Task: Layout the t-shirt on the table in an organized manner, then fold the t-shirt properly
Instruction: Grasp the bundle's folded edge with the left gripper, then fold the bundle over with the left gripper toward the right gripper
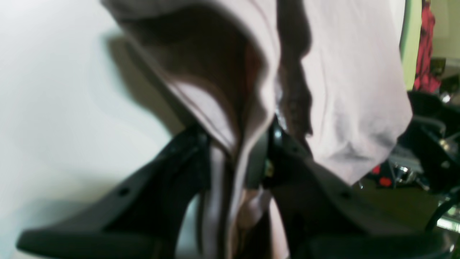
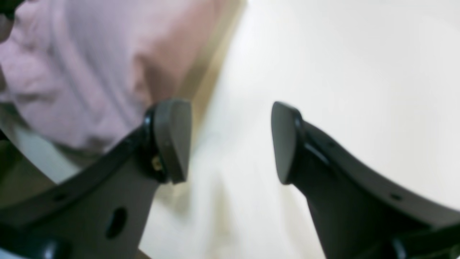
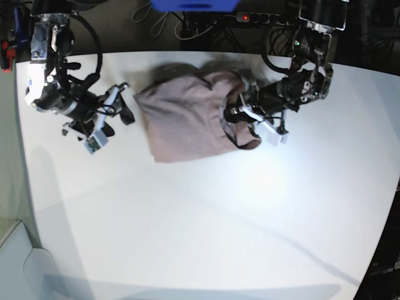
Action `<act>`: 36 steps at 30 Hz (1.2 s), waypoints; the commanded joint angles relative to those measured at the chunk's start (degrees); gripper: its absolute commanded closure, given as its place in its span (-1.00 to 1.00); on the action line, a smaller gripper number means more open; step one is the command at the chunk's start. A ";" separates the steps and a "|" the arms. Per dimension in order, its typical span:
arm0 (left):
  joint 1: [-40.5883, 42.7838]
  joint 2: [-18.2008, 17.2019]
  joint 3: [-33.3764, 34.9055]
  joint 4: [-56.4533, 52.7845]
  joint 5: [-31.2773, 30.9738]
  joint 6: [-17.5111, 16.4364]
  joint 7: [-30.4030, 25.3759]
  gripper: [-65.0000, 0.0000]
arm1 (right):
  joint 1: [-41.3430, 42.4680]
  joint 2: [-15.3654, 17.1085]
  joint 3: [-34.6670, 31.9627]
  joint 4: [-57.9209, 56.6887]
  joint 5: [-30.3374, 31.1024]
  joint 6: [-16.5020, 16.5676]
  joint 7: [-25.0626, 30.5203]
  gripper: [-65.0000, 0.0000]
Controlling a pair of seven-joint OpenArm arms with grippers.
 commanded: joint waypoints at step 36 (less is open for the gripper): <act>-33.34 2.52 54.27 -2.49 64.60 -21.04 -10.38 0.99 | -9.33 -0.82 35.80 2.15 0.98 0.38 1.05 -0.09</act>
